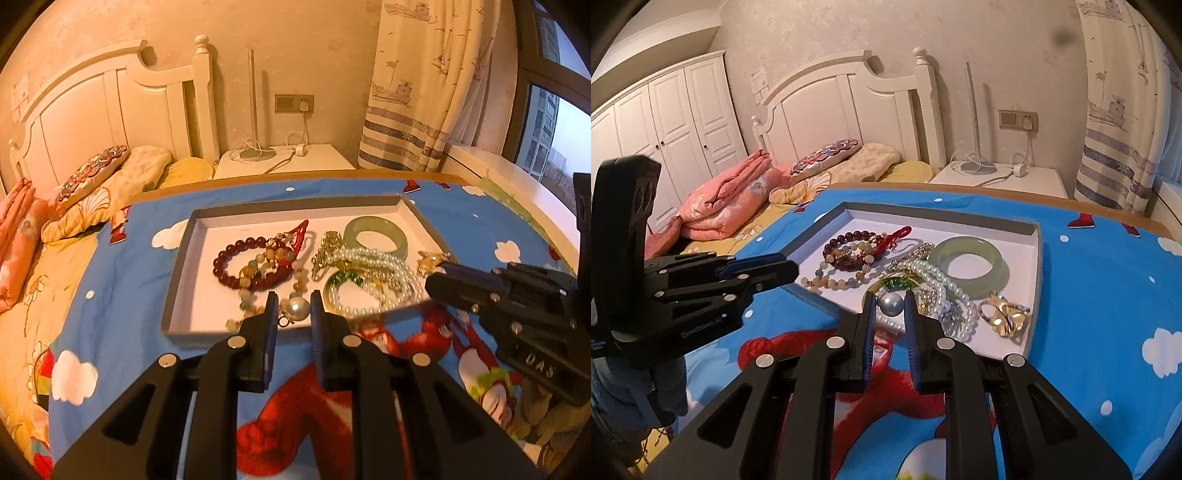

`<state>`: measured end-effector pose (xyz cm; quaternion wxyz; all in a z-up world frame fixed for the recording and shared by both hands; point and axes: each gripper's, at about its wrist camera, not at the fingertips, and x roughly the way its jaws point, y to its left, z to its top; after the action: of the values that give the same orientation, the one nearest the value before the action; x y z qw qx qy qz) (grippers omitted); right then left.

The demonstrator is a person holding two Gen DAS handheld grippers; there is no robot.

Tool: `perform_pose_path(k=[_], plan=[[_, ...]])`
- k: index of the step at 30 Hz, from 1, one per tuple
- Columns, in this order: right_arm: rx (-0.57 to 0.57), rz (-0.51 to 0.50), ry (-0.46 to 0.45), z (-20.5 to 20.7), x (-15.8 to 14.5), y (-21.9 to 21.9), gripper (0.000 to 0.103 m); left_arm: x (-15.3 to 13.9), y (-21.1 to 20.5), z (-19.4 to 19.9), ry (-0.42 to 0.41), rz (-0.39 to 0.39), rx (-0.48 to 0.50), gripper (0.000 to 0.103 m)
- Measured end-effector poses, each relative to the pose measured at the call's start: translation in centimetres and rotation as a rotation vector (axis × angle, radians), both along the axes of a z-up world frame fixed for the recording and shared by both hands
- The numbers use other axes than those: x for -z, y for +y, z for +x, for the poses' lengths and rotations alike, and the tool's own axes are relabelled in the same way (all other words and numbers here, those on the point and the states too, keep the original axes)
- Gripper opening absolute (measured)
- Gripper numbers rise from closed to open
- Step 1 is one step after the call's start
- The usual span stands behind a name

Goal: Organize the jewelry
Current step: 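Carry both pearl earrings over the tray with both tools, then open both tools to drop the earrings into the tray and withdraw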

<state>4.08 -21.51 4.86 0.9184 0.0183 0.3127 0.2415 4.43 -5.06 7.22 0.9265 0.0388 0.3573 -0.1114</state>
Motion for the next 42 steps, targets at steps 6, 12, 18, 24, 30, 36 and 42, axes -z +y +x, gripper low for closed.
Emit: perform_pose_path(k=[6, 12, 18, 24, 30, 36, 42], plan=[[-0.014, 0.010, 0.011, 1.7, 0.3, 0.9, 0.017, 1.0, -0.4, 2.4, 0.028, 0.009, -0.005, 0.017], [-0.034, 0.018, 0.026, 2.8, 0.8, 1.4, 0.017, 2.0, -0.5, 3.7, 0.045, 0.019, -0.007, 0.017], [-0.043, 0.021, 0.040, 3.3, 1.4, 1.7, 0.017, 2.7, -0.8, 4.5, 0.054, 0.025, -0.009, 0.017], [-0.042, 0.026, 0.046, 3.6, 1.6, 1.7, 0.017, 3.0, -0.8, 4.7, 0.054, 0.030, -0.013, 0.017], [-0.039, 0.027, 0.048, 3.7, 1.7, 1.8, 0.017, 3.1, -0.7, 4.9, 0.049, 0.035, -0.021, 0.017], [-0.036, 0.028, 0.039, 3.6, 1.6, 1.8, 0.018, 3.1, -0.7, 4.8, 0.045, 0.043, -0.038, 0.018], [-0.001, 0.055, 0.070, 3.9, 1.9, 1.0, 0.047, 2.5, -0.1, 4.1, -0.009, 0.066, -0.103, 0.076]])
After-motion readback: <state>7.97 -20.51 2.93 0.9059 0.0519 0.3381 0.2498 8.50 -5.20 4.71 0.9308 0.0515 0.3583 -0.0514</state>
